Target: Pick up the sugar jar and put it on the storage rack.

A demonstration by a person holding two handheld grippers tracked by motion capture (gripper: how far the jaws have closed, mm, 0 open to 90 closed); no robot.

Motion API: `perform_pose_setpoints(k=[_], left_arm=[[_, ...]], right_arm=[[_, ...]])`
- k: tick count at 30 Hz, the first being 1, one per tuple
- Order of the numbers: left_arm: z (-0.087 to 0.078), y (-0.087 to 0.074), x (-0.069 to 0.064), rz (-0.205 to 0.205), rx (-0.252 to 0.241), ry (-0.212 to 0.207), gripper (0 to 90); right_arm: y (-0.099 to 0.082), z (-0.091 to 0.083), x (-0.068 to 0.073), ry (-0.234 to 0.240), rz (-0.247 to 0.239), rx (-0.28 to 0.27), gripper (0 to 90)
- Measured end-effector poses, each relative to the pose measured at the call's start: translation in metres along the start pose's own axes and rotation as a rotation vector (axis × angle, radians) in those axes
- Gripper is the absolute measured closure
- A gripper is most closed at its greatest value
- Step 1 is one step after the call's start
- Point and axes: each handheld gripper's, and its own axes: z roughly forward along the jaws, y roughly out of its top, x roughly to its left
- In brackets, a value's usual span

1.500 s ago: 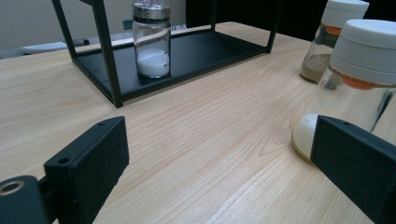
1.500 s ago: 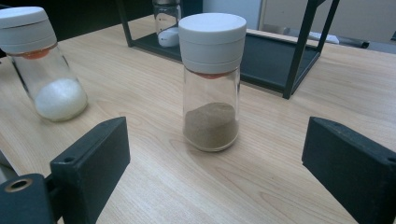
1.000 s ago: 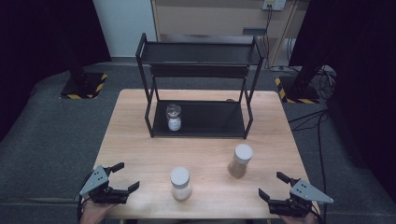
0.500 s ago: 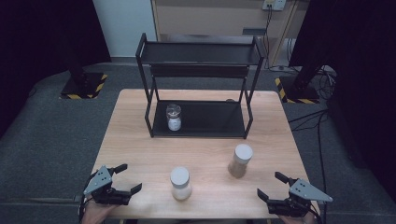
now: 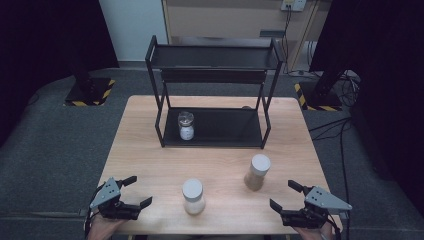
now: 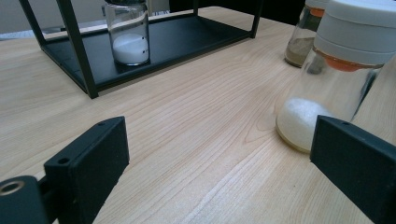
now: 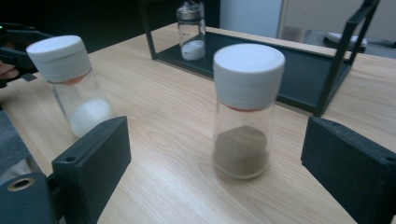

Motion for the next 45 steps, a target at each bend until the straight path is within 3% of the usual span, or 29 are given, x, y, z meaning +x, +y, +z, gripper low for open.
perform_pose_setpoints(k=[6, 14, 23, 45], left_arm=[[0.0, 0.0, 0.0, -0.005, 0.0, 0.002, 3.5], [0.0, 0.001, 0.0, -0.001, 0.008, 0.0, 3.5], [0.001, 0.001, 0.0, 0.0, 0.012, -0.001, 3.5], [0.002, 0.003, -0.001, 0.012, 0.024, -0.003, 3.5]], right_arm=[[0.018, 0.008, 0.002, 0.027, -0.033, -0.003, 8.3], [0.036, 0.018, -0.005, 0.068, -0.017, -0.019, 8.2], [0.051, 0.035, -0.002, 0.124, -0.048, 0.001, 8.3], [0.087, 0.11, 0.022, 0.331, -0.116, 0.05, 8.6]])
